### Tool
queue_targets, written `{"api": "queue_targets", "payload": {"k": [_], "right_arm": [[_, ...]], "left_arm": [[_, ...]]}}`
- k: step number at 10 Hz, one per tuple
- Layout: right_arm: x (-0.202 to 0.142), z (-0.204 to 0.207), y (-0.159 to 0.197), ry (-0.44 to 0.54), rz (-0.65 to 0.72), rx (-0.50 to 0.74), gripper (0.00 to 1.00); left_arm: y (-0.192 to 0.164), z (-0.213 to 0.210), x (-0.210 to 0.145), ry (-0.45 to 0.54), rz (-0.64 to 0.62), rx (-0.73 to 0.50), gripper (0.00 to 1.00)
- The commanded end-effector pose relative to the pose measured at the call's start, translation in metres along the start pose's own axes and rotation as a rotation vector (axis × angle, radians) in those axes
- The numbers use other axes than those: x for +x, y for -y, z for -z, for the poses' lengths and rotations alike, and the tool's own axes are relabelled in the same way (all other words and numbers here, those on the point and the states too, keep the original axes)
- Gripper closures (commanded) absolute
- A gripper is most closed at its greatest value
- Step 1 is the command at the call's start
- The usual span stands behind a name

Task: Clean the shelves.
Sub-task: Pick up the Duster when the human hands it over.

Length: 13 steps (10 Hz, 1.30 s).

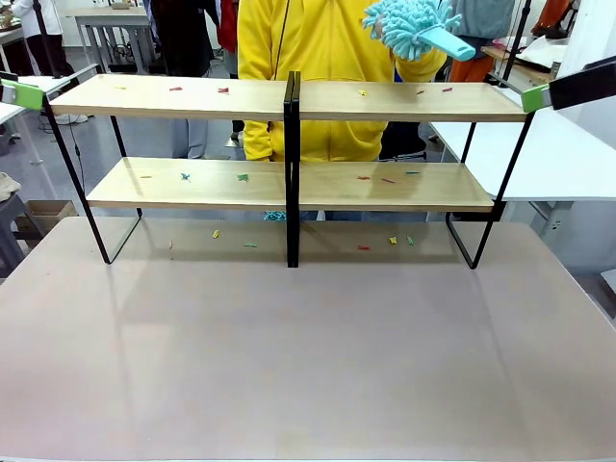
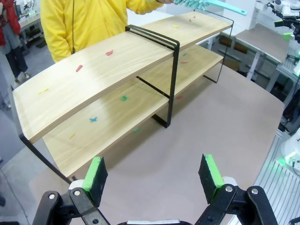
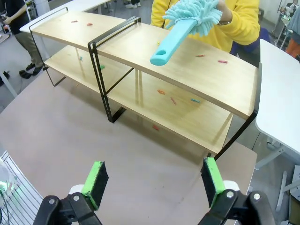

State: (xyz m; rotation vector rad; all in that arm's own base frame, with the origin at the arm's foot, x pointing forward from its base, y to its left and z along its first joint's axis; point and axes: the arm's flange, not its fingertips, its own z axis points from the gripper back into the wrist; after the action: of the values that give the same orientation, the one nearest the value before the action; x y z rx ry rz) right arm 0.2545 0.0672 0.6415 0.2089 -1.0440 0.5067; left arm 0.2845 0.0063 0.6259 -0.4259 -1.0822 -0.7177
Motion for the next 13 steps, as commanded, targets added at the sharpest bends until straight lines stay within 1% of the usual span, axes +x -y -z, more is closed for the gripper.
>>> {"api": "queue_targets", "payload": {"k": [1, 4, 5, 6, 7, 8, 9, 10, 11, 12, 13], "right_arm": [[0.0, 0.001, 0.0, -0.002, 0.001, 0.0, 0.0], [0.0, 0.0, 0.0, 0.0, 0.0, 0.0, 0.0], [0.015, -0.002, 0.027, 0.048, 0.194, 0.189, 0.0], [0.039, -0.007, 0.056, 0.035, 0.54, 0.374, 0.0], [0.064, -0.011, 0.078, 0.102, 0.892, 0.553, 0.0], [0.064, -0.019, 0.086, 0.182, 1.02, 0.568, 0.0], [0.028, -0.01, 0.057, 0.071, 0.327, 0.244, 0.0], [0.046, -0.018, 0.083, 0.108, 0.462, 0.339, 0.0], [0.045, -0.008, 0.069, 0.008, 0.488, 0.248, 0.0], [0.057, 0.015, 0.078, -0.073, 0.594, 0.301, 0.0], [0.071, 0.036, 0.086, -0.107, 0.644, 0.343, 0.0]], "left_arm": [[0.0, 0.001, 0.001, 0.005, 0.002, 0.001, 0.0], [0.0, 0.001, 0.001, 0.005, 0.002, 0.001, 0.0], [0.0, 0.001, 0.001, 0.005, 0.002, 0.001, 0.0], [0.0, 0.001, 0.001, 0.005, 0.002, 0.001, 0.0], [0.0, 0.001, 0.001, 0.005, 0.002, 0.001, 0.0], [0.0, 0.001, 0.001, 0.005, 0.002, 0.001, 0.0], [0.0, 0.001, 0.001, 0.005, 0.002, 0.001, 0.0], [0.0, 0.001, 0.001, 0.005, 0.002, 0.001, 0.0], [0.0, 0.001, 0.001, 0.005, 0.002, 0.001, 0.0], [0.0, 0.001, 0.001, 0.005, 0.002, 0.001, 0.0], [0.0, 0.001, 0.001, 0.005, 0.002, 0.001, 0.0]]}}
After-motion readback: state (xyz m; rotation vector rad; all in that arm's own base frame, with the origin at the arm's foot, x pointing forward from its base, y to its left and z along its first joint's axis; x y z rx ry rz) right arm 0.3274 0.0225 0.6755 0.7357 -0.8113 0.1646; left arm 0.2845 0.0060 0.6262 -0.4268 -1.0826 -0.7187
